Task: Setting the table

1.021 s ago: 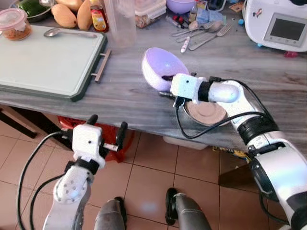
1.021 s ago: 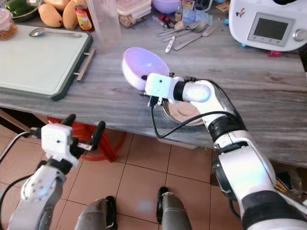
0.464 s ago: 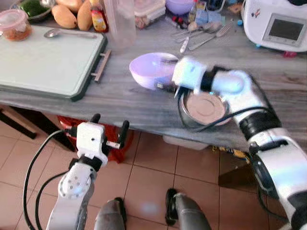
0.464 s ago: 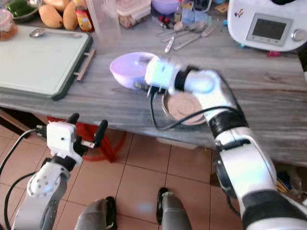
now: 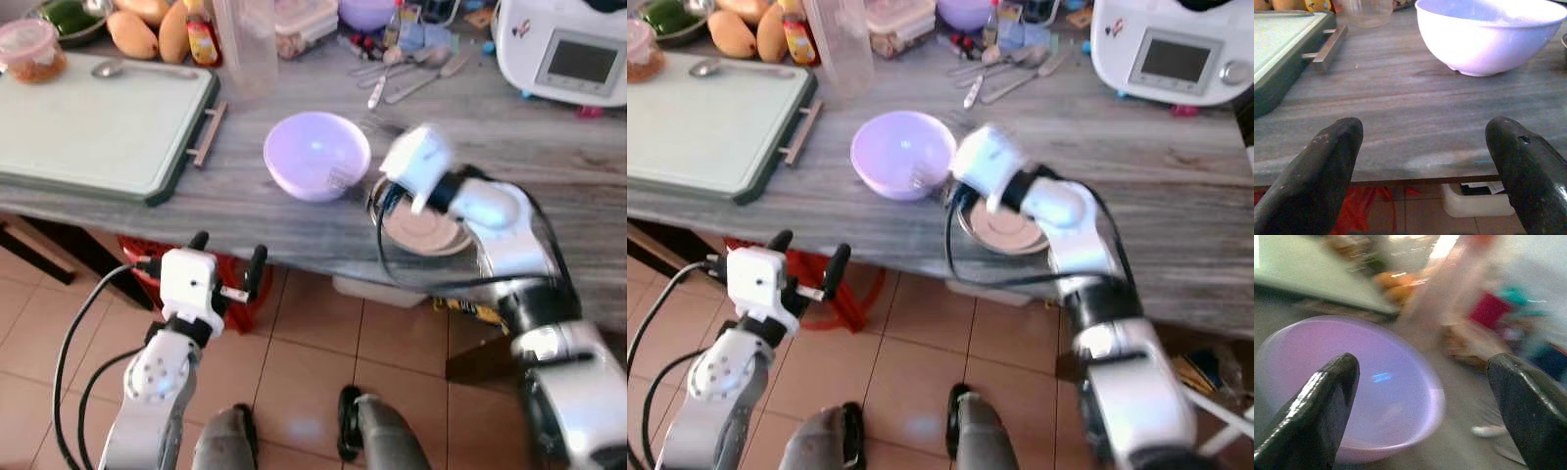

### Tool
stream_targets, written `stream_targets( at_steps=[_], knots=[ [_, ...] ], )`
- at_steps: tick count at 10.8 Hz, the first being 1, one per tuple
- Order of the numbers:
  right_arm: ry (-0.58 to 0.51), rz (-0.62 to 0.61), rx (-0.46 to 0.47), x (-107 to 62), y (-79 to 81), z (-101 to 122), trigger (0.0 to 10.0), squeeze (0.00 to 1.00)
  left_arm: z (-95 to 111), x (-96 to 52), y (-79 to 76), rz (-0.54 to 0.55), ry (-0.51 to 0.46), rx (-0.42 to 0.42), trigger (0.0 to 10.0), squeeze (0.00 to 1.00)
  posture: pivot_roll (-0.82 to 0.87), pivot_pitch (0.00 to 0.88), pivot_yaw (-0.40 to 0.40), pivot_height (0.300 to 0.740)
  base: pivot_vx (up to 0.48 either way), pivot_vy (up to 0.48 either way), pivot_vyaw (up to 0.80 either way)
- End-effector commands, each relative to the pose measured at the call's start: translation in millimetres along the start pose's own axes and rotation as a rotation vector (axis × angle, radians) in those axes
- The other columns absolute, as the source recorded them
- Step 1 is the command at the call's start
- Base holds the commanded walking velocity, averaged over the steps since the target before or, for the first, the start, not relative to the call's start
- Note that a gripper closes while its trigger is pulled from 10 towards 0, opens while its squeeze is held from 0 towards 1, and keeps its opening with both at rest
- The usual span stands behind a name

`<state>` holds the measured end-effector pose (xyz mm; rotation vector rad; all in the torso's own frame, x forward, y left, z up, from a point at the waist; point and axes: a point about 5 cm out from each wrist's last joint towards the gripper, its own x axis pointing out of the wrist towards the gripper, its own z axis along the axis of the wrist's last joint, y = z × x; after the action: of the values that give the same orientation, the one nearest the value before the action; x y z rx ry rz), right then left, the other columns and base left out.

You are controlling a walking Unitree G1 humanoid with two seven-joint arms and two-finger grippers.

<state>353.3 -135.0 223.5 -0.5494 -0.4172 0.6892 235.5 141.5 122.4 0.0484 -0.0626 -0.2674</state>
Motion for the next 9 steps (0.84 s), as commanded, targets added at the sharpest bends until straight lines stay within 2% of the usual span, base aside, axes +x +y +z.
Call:
stream_targets(
  at_steps=[1,2,4,5,6,8,9],
  knots=[
    [0.001,-0.142,0.0,-6.1,-7.0,3.9,10.0,1.0,-3.3,-1.6,0.4,-0.003,0.013,0.0,10.0,0.0,0.01,0.198,-0.012,0.74,0.0,0.0,0.0],
    [0.023,-0.294,-0.005,-15.8,-9.2,2.8,10.0,1.0,-2.7,-0.2,1.5,-0.006,0.011,0.002,10.0,0.0,0.01,0.198,-0.008,0.74,0.0,0.0,0.0],
    [0.088,-0.46,0.02,-28.3,-13.0,-2.9,10.0,1.0,-2.8,0.0,2.0,-0.009,0.012,0.002,10.0,0.0,0.0,0.199,-0.007,0.74,0.0,0.0,0.0],
    [0.179,-0.485,0.042,-35.3,-8.0,-15.2,10.0,1.0,-3.7,-0.6,0.4,-0.013,0.013,0.0,10.0,0.0,-0.01,0.198,-0.009,0.74,0.0,0.0,0.0],
    [0.209,-0.498,0.063,-37.7,-6.4,-19.3,10.0,1.0,-3.8,-0.6,0.1,-0.014,0.013,-0.001,10.0,0.0,-0.01,0.198,-0.009,0.74,0.0,0.0,0.0],
    [0.349,-0.557,0.189,-45.4,5.7,-34.0,10.0,1.0,-3.9,-0.1,0.3,-0.009,0.012,-0.004,10.0,0.0,0.0,0.195,-0.014,0.74,0.0,0.0,0.0],
    [0.366,-0.551,0.211,-45.6,10.4,-35.2,10.0,1.0,-3.9,-0.3,0.4,-0.008,0.013,-0.004,10.0,0.0,0.0,0.195,-0.013,0.74,0.0,0.0,0.0]
  ],
)
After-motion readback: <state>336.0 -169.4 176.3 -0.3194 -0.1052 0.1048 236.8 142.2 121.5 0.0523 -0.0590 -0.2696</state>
